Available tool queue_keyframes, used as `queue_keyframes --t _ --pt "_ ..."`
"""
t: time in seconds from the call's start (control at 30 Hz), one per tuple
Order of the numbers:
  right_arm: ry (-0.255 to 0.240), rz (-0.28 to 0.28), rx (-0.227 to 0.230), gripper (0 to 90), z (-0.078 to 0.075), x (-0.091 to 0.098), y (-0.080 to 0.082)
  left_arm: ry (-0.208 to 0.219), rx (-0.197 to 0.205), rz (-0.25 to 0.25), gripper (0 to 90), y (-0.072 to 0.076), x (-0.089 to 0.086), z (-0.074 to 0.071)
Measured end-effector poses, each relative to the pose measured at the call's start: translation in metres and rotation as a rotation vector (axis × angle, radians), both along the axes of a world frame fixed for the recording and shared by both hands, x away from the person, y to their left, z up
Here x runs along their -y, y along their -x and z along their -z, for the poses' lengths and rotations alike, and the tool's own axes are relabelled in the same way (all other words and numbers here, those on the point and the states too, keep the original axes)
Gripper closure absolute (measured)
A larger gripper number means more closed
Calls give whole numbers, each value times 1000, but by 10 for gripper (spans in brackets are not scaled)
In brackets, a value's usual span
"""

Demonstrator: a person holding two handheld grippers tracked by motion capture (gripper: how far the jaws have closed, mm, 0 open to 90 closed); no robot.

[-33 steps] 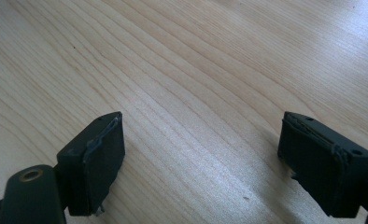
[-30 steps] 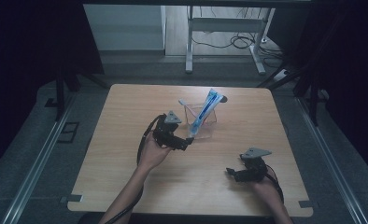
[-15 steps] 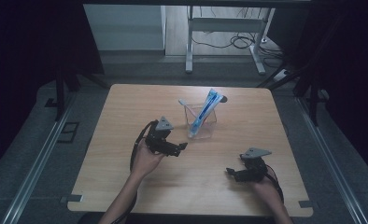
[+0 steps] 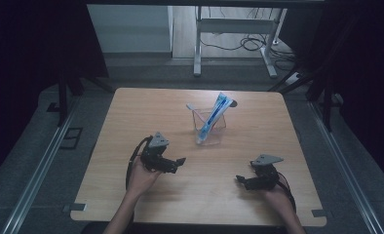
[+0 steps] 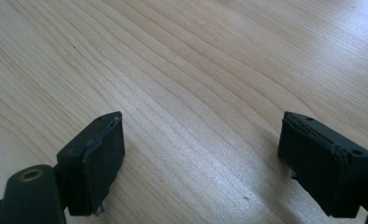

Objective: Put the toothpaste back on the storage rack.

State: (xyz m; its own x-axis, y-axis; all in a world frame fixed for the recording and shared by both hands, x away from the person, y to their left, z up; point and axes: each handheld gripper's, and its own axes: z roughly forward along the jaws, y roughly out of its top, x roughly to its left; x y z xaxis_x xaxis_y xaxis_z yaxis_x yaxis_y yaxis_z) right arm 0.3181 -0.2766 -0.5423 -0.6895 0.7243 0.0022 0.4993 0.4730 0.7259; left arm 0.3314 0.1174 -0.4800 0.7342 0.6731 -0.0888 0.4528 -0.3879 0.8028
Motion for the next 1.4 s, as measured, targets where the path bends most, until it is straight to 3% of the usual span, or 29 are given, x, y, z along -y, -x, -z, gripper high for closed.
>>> queue_keyframes --t 0.33,0.53,1.2,1.3,1.4 --pt "0 0 0 145 0 0 0 17 -17 -11 40 17 -15 16" --pt "0 1 -1 146 0 0 0 6 -29 -13 40 25 -22 26" --pt "1 2 1 144 0 0 0 -127 -85 -2 37 33 -16 60" --pt "1 2 1 144 0 0 0 -164 -101 -3 35 33 -14 64" --pt "0 2 1 144 0 0 0 -197 -87 1 31 34 -10 65"
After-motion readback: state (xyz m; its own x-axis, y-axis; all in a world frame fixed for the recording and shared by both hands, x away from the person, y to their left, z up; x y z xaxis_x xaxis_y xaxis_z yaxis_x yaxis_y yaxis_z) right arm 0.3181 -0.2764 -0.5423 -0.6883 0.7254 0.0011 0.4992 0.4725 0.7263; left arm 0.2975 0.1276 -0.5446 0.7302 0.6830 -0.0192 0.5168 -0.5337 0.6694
